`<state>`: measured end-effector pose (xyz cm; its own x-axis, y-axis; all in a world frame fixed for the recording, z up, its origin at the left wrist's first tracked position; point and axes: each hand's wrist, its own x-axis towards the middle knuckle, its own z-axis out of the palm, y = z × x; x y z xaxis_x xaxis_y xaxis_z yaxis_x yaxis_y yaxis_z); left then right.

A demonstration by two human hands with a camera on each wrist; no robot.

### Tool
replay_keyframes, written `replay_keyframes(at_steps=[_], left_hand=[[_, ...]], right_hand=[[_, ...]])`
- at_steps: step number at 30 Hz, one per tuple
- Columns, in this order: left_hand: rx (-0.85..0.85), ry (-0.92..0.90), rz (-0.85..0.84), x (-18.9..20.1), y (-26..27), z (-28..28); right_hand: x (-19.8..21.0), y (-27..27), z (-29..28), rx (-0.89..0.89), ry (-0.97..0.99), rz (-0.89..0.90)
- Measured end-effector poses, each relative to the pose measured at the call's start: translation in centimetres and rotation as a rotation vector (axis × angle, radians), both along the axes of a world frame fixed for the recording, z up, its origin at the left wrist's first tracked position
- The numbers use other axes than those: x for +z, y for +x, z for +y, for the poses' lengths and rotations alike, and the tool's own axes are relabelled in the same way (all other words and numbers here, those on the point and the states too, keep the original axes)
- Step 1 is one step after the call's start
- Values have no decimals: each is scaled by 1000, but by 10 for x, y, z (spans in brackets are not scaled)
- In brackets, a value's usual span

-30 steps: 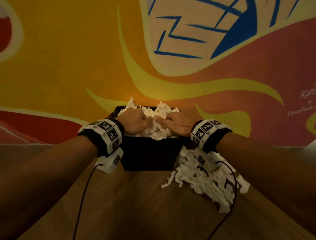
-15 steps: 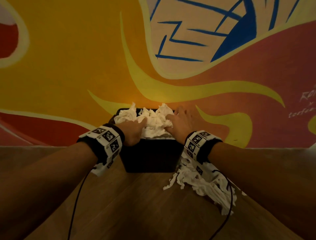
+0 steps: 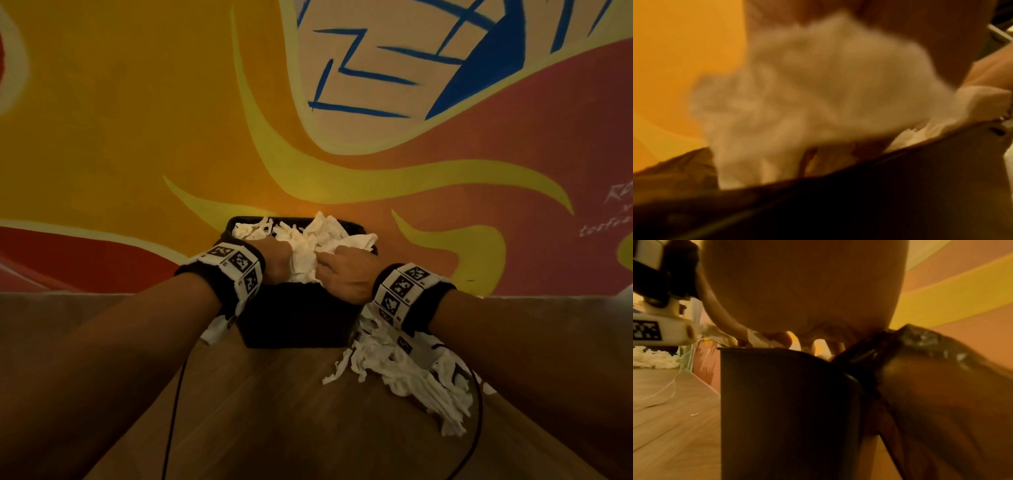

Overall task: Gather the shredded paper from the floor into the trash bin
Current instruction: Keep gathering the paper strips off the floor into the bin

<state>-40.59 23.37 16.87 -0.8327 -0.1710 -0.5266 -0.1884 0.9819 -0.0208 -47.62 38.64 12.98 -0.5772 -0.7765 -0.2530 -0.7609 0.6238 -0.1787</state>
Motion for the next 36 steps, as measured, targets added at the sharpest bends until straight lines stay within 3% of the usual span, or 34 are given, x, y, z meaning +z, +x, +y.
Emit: replay_keyframes(at_steps=[7, 18, 28, 32, 36], left_hand=[[43, 31, -99, 0, -8, -2], [85, 78, -175, 2, -6, 2], [96, 184, 56, 9, 24, -11], [48, 175, 134, 35, 32, -2], [39, 58, 201, 66, 32, 9]], right_hand=[[22, -11, -10, 27, 133, -116], [21, -12, -15, 118, 307, -51], [12, -12, 23, 116, -126, -40], [24, -11, 38, 188, -208, 188], [34, -12, 57, 134, -409, 286]])
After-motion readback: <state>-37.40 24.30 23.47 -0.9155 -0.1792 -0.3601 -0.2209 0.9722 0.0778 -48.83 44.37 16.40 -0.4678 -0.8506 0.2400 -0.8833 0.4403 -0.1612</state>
